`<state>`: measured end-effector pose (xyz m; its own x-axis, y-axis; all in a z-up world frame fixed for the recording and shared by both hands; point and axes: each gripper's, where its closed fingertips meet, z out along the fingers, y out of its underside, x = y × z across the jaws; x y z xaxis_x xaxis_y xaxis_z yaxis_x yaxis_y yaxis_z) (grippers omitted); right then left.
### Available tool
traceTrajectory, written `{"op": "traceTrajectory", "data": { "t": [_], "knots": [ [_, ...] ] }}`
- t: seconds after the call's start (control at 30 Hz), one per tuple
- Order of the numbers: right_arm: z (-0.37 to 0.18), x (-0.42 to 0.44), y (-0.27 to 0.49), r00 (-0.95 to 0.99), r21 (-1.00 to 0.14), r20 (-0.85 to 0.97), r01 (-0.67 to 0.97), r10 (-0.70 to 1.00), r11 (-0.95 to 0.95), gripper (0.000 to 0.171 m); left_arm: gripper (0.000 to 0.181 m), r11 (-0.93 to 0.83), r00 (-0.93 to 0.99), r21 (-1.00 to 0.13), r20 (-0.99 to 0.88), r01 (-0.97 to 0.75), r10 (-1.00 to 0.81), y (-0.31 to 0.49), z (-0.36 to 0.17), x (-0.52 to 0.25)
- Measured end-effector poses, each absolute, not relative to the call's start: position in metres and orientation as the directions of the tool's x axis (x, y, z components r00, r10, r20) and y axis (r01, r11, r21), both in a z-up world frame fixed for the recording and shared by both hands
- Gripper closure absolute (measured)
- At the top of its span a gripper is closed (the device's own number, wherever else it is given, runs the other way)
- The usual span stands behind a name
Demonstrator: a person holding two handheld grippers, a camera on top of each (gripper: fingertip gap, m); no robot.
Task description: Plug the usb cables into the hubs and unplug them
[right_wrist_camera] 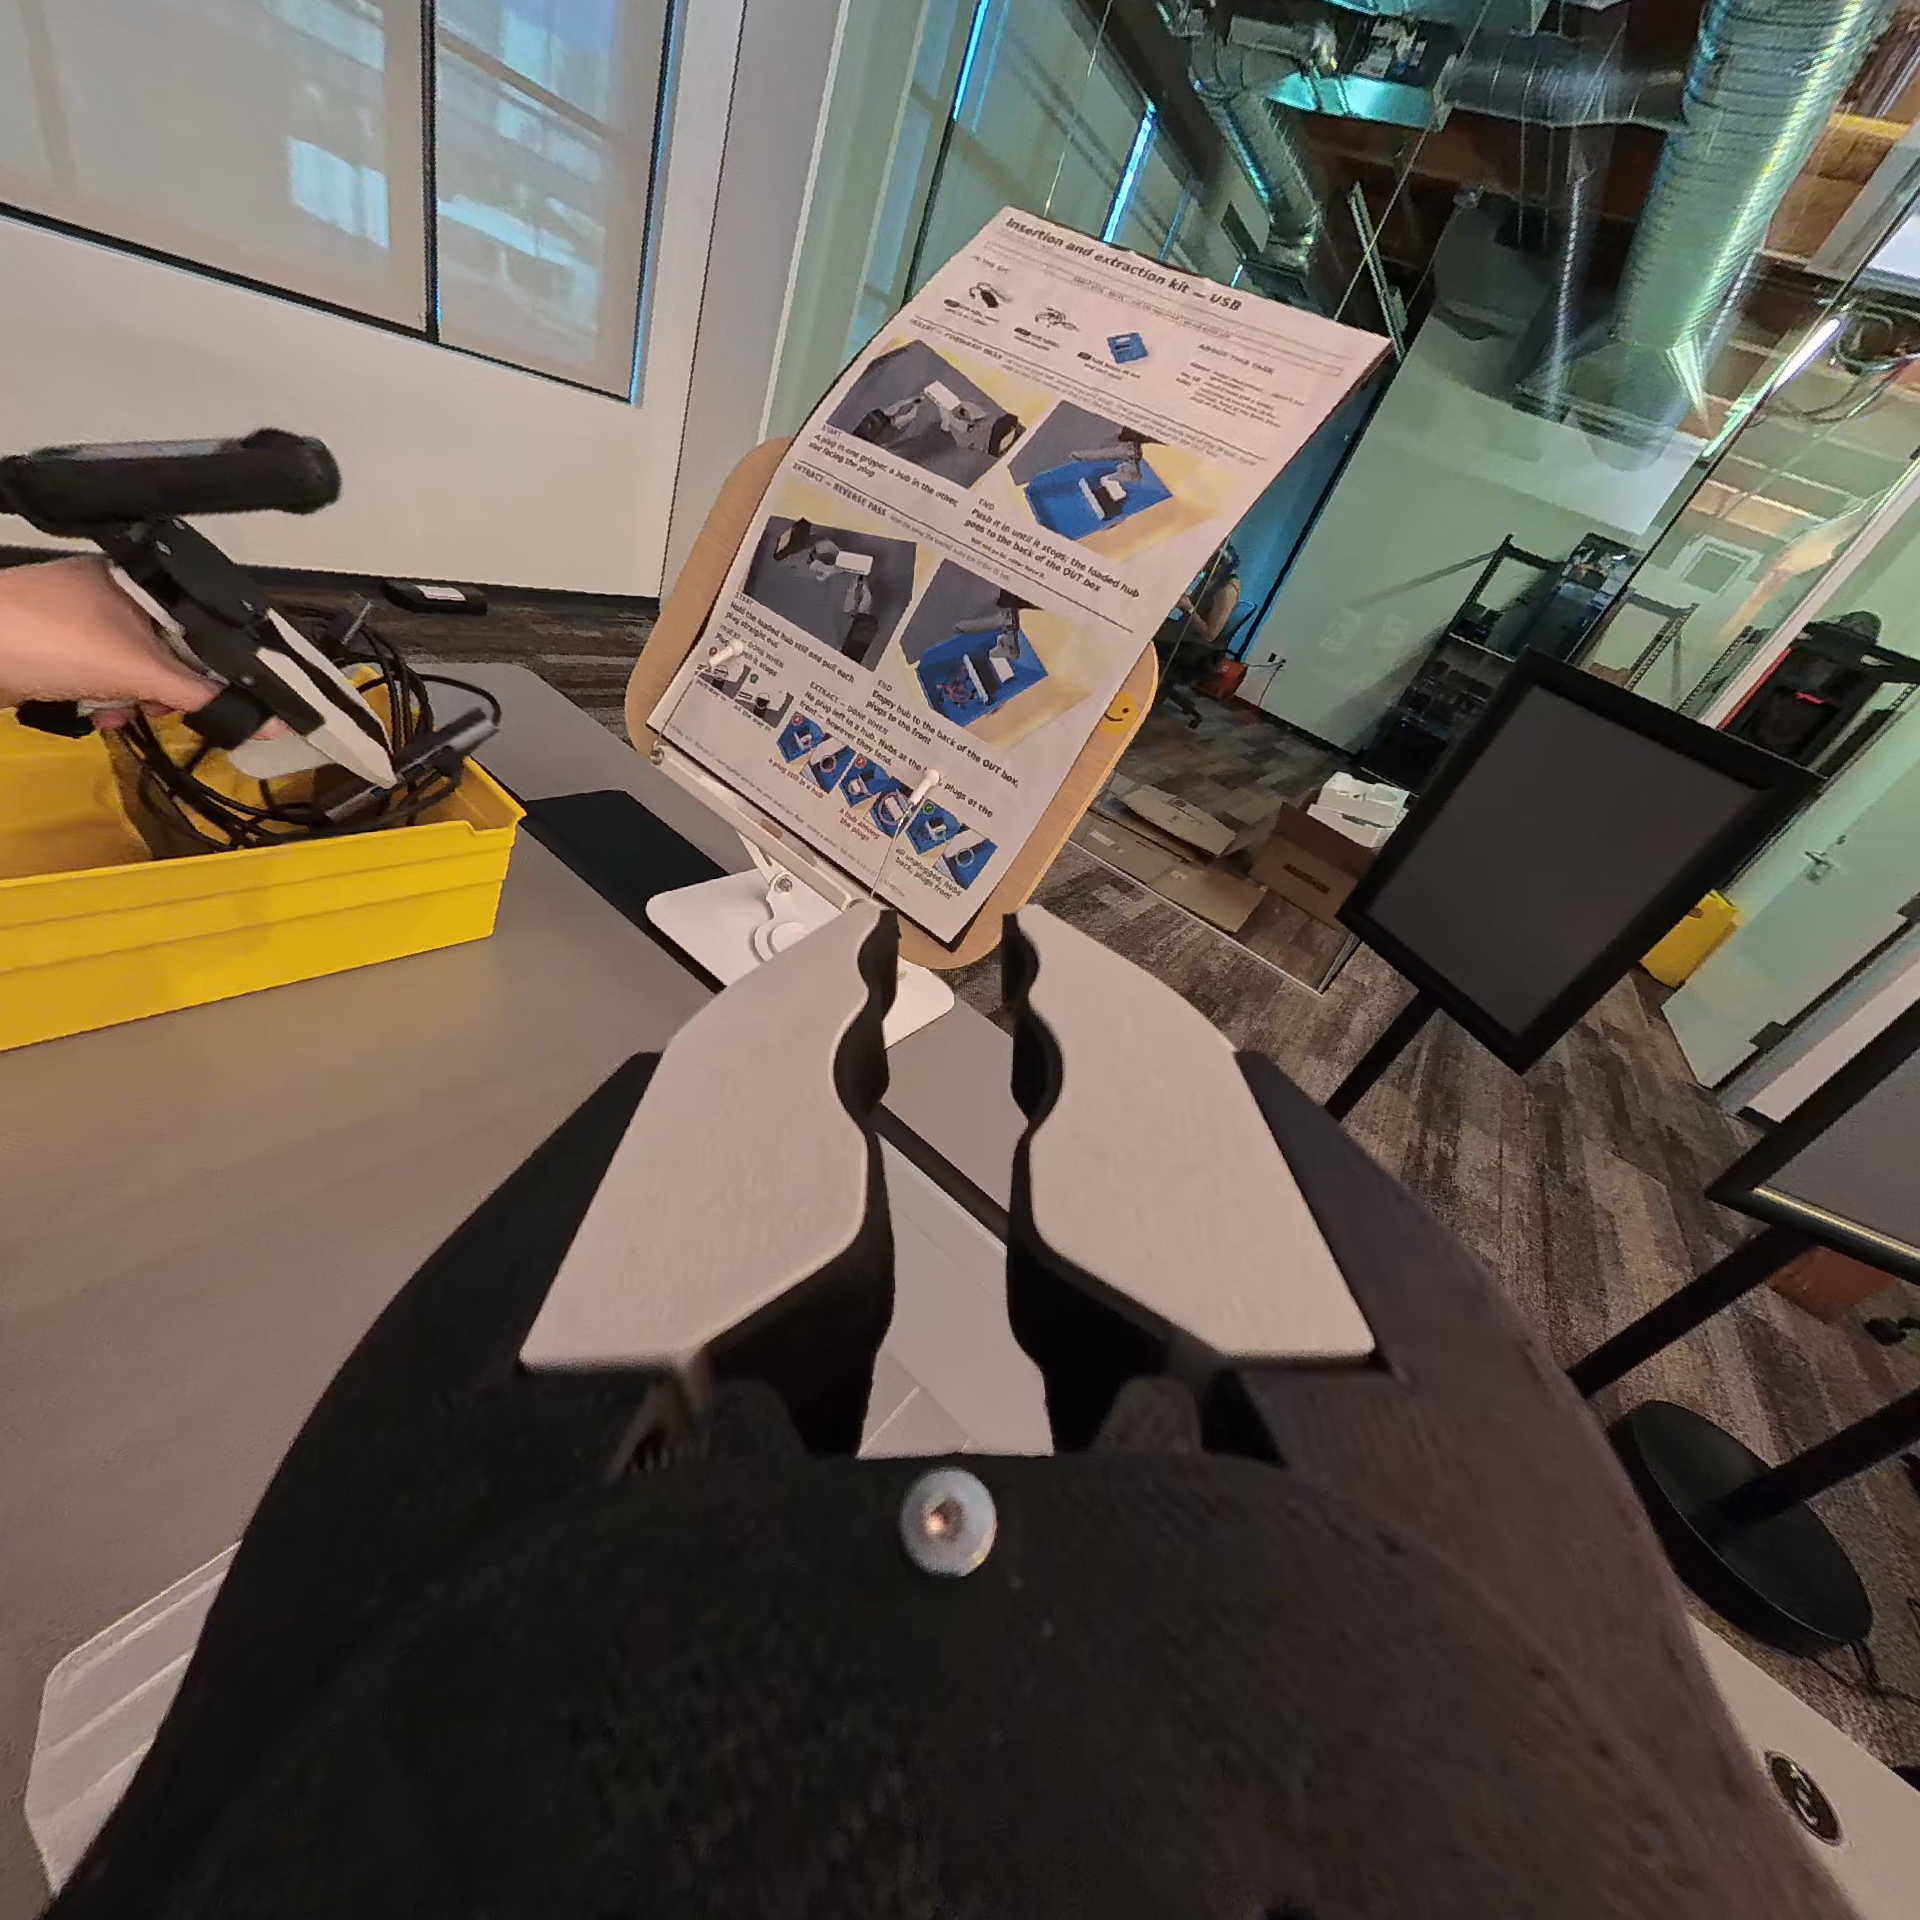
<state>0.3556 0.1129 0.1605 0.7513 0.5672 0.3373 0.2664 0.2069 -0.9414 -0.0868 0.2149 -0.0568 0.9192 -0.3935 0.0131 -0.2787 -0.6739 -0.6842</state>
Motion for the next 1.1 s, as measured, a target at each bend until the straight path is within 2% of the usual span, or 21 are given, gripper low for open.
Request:
{"op": "traceTrajectory", "data": {
  "t": [0.07,0.13,0.2,0.37,0.57,0.8,0.97,1.1],
  "knots": [
    [0.161,0.357,0.113,0.751,-0.944,0.330,0.259,0.572,0.205,0.151,0.156,-0.675,0.925,-0.685,0.001,-0.275,-0.379,0.218,-0.057,-0.091],
    [0.160,0.358,0.113,0.750,-0.945,0.326,0.256,0.576,0.201,0.151,0.157,-0.686,0.926,-0.679,0.024,-0.262,-0.377,0.219,-0.057,-0.091],
    [0.159,0.359,0.114,0.750,-0.945,0.326,0.262,0.576,0.195,0.151,0.140,-0.699,0.934,-0.667,0.013,-0.257,-0.356,0.219,-0.056,-0.095],
    [0.158,0.361,0.115,0.751,-0.943,0.332,0.271,0.571,0.192,0.151,0.137,-0.721,0.930,-0.629,-0.010,-0.292,-0.368,0.217,-0.069,-0.094],
    [0.159,0.363,0.113,0.749,-0.944,0.329,0.266,0.575,0.194,0.151,0.143,-0.747,0.935,-0.591,-0.037,-0.306,-0.353,0.221,-0.076,-0.096],
    [0.157,0.367,0.115,0.751,-0.947,0.322,0.267,0.576,0.182,0.152,0.140,-0.801,0.943,-0.550,0.065,-0.238,-0.325,0.220,-0.086,-0.095],
    [0.157,0.365,0.114,0.743,-0.943,0.331,0.277,0.582,0.183,0.152,0.148,-0.812,0.944,-0.539,0.084,-0.225,-0.318,0.219,-0.087,-0.093],
    [0.155,0.364,0.115,0.740,-0.942,0.333,0.284,0.584,0.177,0.151,0.149,-0.807,0.941,-0.542,0.085,-0.233,-0.328,0.217,-0.084,-0.093]
  ]
}}
